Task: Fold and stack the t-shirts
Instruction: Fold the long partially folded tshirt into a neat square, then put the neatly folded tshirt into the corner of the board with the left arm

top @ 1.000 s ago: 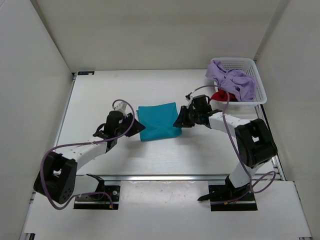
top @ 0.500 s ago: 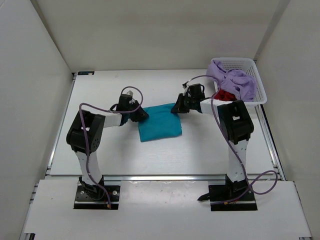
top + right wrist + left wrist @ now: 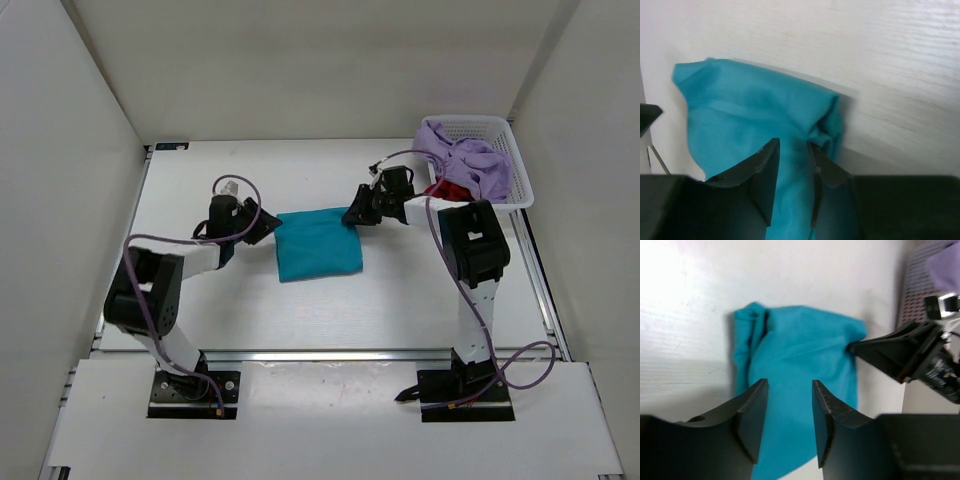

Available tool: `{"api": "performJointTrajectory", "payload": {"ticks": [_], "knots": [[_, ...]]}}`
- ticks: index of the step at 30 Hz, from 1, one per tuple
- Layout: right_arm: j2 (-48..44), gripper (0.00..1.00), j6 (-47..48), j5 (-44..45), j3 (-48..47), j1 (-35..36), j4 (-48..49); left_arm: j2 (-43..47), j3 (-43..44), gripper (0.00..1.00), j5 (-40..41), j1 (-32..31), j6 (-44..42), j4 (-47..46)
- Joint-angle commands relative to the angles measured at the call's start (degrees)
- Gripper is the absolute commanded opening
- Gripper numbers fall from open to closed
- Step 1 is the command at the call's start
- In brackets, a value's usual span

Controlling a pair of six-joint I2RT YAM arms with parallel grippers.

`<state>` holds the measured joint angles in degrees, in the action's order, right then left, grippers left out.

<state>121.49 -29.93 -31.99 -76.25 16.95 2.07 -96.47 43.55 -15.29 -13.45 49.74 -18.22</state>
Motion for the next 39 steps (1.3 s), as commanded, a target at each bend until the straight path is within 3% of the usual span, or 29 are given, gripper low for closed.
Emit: {"api": "performJointTrajectory", "payload": {"ticks": [1, 6, 9, 12, 17, 20, 23, 28, 34, 39], "knots": [[-7.4, 0.28, 0.8, 0.4, -1.8, 1.7, 1.1, 10.7, -1.7, 0.52, 6.4, -0.3, -3.1, 0.7], [-13.5, 0.58, -0.6, 2.4, 2.0, 5.0, 3.3, 13.5, -3.5, 0.65, 8.6, 0.1, -8.4, 9.8], [-20.2, 0.68, -4.2, 3.2, 8.8, 5.7, 8.8, 10.8, -2.2, 0.69, 8.7, -1.7, -11.1, 15.9], [-26.5, 0.71, -7.9, 3.3, 20.1, 7.0, 16.0, 8.1, -3.6, 0.72, 5.9, -3.5, -11.4, 15.9], [-32.9, 0.71, -9.6, 1.7, 27.5, 7.8, 19.2, 2.4, -2.0, 0.73, 4.2, -5.6, -11.6, 14.4], [-35.8, 0.71, -10.6, 0.7, 31.6, 7.4, 21.3, -2.6, 0.3, 0.61, 1.8, -7.3, -10.5, 11.5], [-37.9, 0.72, -10.7, 0.3, 34.2, 6.9, 21.6, -8.7, 4.1, 0.28, -1.2, -8.5, -7.9, 7.9], [-41.2, 0.72, -9.9, -0.5, 39.2, 5.1, 21.8, -16.0, 17.4, 0.01, 0.0, -9.1, -6.1, 9.7], [-42.7, 0.71, -9.1, -2.4, 41.0, 1.1, 21.1, -20.2, 34.7, 0.0, 0.4, 3.2, -5.5, 16.0], [-40.7, 0.71, -9.4, -4.4, 40.7, 1.6, 22.8, -19.0, 34.3, 0.0, 1.1, 20.3, -3.8, 14.0]]}}
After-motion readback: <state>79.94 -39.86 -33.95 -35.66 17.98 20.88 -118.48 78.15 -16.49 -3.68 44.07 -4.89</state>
